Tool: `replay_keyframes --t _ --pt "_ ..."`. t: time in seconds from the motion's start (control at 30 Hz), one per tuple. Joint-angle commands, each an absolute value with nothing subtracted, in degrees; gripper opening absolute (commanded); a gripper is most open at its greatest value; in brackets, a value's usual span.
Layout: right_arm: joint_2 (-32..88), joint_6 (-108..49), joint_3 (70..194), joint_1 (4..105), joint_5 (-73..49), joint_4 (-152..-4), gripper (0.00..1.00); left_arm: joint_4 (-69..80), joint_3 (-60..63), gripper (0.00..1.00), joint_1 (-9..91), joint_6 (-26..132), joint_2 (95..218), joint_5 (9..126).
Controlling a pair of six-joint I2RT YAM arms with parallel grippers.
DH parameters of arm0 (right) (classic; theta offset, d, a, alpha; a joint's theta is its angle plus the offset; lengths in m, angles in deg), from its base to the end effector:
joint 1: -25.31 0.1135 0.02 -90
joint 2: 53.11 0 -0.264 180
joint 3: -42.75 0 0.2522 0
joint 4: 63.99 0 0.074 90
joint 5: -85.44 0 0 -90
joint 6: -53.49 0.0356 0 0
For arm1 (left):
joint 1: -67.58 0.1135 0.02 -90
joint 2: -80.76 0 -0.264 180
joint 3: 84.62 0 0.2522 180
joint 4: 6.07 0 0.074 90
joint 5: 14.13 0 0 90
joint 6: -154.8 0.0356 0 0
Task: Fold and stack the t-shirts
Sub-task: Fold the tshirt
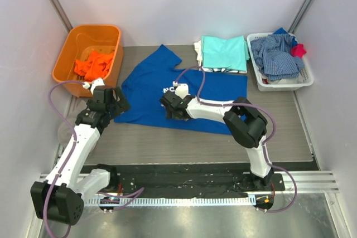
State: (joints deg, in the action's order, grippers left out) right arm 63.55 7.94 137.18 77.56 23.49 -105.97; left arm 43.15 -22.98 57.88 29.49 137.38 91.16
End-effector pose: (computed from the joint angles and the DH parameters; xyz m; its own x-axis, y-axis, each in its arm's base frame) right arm 0.2690 0.3201 0.1591 -0.7945 -0.0166 -0.6071 -0.0227 0.9997 0.0024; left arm 0.2023 -0.0251 0.2805 -0.5470 -0.4721 -0.6913 -0.4166 0.8698 -0.2643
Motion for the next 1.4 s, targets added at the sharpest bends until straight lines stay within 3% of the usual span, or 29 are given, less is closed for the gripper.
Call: replay_keyframes --t 0.0,0.53,0.7,0.9,1.13,1.3,1.37 --pt "63.0 6.9 133.0 81.3 20.6 -107.2 0.87 41.5 -24.0 1.00 57.8 30.3 136.3 90.8" --pt "45.8 16.8 108.6 96.8 17.1 -113.5 0.88 43.1 -24.2 1.00 57.9 31.6 133.9 92.7" --pt "41.6 19.1 106.4 97.1 19.9 -116.7 0.88 43.3 -24.4 1.00 57.9 31.5 133.4 92.5" --pt "31.0 18.9 113.3 96.1 31.6 -122.0 0.92 41.6 -22.4 1.00 57.8 32.0 135.2 90.1" --pt "21.2 6.2 115.0 74.7 29.8 -116.0 0.93 37.5 -12.5 1.00 57.8 33.5 146.0 84.9" --pt "22.9 -3.3 115.7 54.6 19.5 -109.2 0.93 35.1 -1.7 1.00 57.6 37.5 160.3 81.7" --pt "25.4 -5.7 116.5 51.8 18.2 -107.4 0.93 33.7 1.0 1.00 57.6 39.3 164.1 79.0"
